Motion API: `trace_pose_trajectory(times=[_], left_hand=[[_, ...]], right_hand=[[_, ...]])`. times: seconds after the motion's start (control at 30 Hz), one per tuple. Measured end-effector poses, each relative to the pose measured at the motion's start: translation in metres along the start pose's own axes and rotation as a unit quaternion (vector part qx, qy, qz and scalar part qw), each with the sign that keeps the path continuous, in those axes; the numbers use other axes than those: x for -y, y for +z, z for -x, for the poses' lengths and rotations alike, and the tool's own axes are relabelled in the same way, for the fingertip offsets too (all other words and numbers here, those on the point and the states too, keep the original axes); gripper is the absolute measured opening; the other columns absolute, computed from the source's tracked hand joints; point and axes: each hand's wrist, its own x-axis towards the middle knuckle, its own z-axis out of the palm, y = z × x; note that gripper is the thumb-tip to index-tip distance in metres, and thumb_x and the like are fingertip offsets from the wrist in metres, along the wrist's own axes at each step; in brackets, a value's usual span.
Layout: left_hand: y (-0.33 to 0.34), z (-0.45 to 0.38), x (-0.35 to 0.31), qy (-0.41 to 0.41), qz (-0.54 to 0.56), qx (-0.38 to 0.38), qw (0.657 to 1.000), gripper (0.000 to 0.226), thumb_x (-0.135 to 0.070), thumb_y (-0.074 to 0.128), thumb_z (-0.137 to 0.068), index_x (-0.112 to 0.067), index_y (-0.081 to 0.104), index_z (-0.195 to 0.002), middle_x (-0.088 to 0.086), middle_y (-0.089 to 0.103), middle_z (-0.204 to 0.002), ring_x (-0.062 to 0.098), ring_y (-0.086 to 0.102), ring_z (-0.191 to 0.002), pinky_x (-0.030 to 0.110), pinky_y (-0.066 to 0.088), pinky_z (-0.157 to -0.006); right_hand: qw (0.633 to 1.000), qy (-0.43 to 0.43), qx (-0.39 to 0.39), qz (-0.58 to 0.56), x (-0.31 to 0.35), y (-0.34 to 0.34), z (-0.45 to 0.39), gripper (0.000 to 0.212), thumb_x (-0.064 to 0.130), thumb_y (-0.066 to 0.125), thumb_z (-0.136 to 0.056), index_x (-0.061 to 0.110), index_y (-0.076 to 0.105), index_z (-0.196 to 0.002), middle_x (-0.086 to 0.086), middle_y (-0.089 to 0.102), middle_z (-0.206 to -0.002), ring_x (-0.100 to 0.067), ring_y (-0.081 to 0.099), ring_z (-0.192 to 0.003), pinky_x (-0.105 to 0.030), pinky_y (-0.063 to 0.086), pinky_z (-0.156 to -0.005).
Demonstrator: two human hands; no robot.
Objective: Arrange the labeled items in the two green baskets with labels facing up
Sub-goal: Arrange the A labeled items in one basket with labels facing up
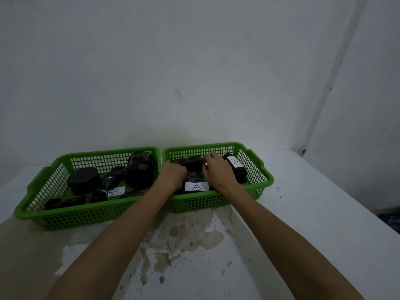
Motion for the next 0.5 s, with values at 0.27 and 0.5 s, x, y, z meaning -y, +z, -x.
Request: trace_pose_trajectory(times=[0.27,0.5], left_hand=[[-0.007,0.001,0.018,0.014,0.251,-0.069,0.965,0.035,-0.027,0.066,-0.085,-0.008,0.055,-0.113,0.014,0.058,-0.110,0.030,0.057,-0.100,0.037,0.046,-0.076],[-0.013,0.022,0.036,-0.007,0.528,-0.100,0.843,0.026,-0.028,0.045,-0.101,-0.015,0.050,-0.122,0.008,0.058,-0.110,0.026,0.060,-0.095,0.040,0.051,-0.080]], right_hand=[[0.999,0.021,0.024,-0.017,0.001,-0.003,0.002,0.028,0.009,0.055,-0.089,0.005,0.058,-0.117,-0.013,0.057,-0.113,-0.030,0.056,-0.099,-0.041,0.051,-0.074],[0.998,0.010,0.061,-0.032,0.001,-0.007,0.001,0.058,0.022,0.064,-0.081,0.010,0.046,-0.135,-0.012,0.052,-0.125,-0.032,0.051,-0.114,-0.044,0.050,-0.086]])
